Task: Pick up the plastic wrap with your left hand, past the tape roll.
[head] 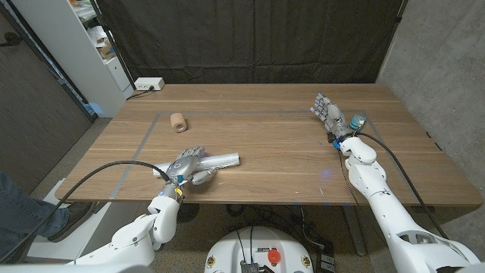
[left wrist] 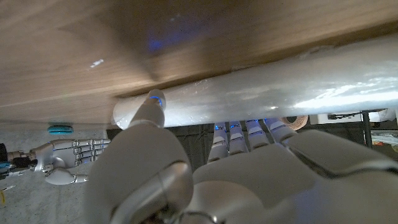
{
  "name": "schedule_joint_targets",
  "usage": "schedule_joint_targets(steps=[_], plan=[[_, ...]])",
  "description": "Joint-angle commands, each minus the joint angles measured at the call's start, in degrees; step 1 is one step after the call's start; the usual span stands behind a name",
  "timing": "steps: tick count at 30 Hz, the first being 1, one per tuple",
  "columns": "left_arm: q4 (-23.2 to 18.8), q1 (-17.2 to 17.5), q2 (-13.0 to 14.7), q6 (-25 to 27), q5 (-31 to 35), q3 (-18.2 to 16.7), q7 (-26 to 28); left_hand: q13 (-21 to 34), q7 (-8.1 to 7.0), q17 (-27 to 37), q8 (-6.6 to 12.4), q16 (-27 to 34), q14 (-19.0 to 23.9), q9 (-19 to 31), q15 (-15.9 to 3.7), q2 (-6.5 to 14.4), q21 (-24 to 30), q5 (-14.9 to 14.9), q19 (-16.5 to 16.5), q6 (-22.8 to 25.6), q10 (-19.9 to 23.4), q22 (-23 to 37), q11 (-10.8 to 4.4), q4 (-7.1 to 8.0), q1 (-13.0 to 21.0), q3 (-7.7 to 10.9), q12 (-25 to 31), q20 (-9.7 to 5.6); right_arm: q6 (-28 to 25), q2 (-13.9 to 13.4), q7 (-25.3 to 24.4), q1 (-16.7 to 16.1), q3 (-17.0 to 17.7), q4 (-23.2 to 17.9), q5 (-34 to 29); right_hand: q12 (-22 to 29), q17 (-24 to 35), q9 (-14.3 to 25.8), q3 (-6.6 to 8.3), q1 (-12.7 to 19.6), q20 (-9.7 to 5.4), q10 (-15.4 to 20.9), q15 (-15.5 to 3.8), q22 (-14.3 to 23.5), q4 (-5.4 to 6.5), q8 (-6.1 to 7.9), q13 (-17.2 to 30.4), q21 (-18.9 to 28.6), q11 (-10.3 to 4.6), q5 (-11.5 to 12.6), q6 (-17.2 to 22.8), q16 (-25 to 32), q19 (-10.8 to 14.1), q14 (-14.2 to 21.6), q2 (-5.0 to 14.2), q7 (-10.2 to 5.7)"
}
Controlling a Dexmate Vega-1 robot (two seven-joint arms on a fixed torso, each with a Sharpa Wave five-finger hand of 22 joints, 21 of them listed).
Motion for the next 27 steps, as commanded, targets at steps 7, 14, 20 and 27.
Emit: schedule_joint_targets(steps=[7,14,20,27], plan=[[0.84,-2.04,-0.80,1.81,-0.38,2.09,-1.26,0.66,0.14,0.81,0.32,2.19,6.05,0.38,-1.12,0.59,1.13,-0.33,3.92,1.89,3.55,0.60,-0.99,0.35,1.87,0.10,1.59,-0.06,0.82,0.44,0.30,1.04,-0.12,2.10,-0.15,0.03,0.21,0.09,0.19,-0.30,0.05,0.33,-0.20,0.14,-0.31,-0.03,0.29,0.09,-0.25,-0.12,0.44,0.36,0.50,0.64,0.25,-0.33],[1.19,-2.56,-1.41,2.37,-0.40,2.54,-0.84,1.14,0.03,1.30,0.64,2.88,7.91,0.44,-1.48,1.43,2.13,-0.53,6.68,3.34,5.75,0.86,-1.65,0.18,3.29,0.33,2.49,1.06,0.96,0.55,0.44,1.32,-0.10,2.74,-0.17,0.02,0.23,0.09,0.18,-0.35,0.08,0.31,-0.25,0.14,-0.31,-0.01,0.29,0.09,-0.22,-0.13,0.48,0.36,0.50,0.65,0.27,-0.28],[1.87,-3.08,-2.65,3.03,0.16,3.26,0.41,2.55,-0.61,2.23,1.48,4.86,12.63,0.65,-3.01,3.35,4.36,-1.17,12.66,6.46,9.92,1.25,-2.92,-0.65,8.56,1.60,4.41,3.16,1.08,0.63,0.63,1.70,-0.06,3.45,-0.17,0.01,0.24,0.09,0.18,-0.37,0.07,0.28,-0.24,0.14,-0.34,-0.01,0.29,0.09,-0.26,-0.13,0.49,0.37,0.51,0.72,0.28,-0.30],[2.66,-2.53,-4.48,2.23,-0.47,2.55,3.89,6.37,-2.52,5.46,3.55,10.67,21.47,1.41,-5.50,7.48,9.35,-1.00,24.51,12.55,16.43,1.62,-5.96,-1.15,20.04,3.13,8.26,3.63,1.22,0.70,1.06,2.17,0.06,4.44,-0.08,0.01,0.26,0.09,0.17,-0.41,0.10,0.29,-0.23,0.14,-0.35,-0.02,0.29,0.08,-0.25,-0.13,0.48,0.40,0.52,0.81,0.30,-0.37]])
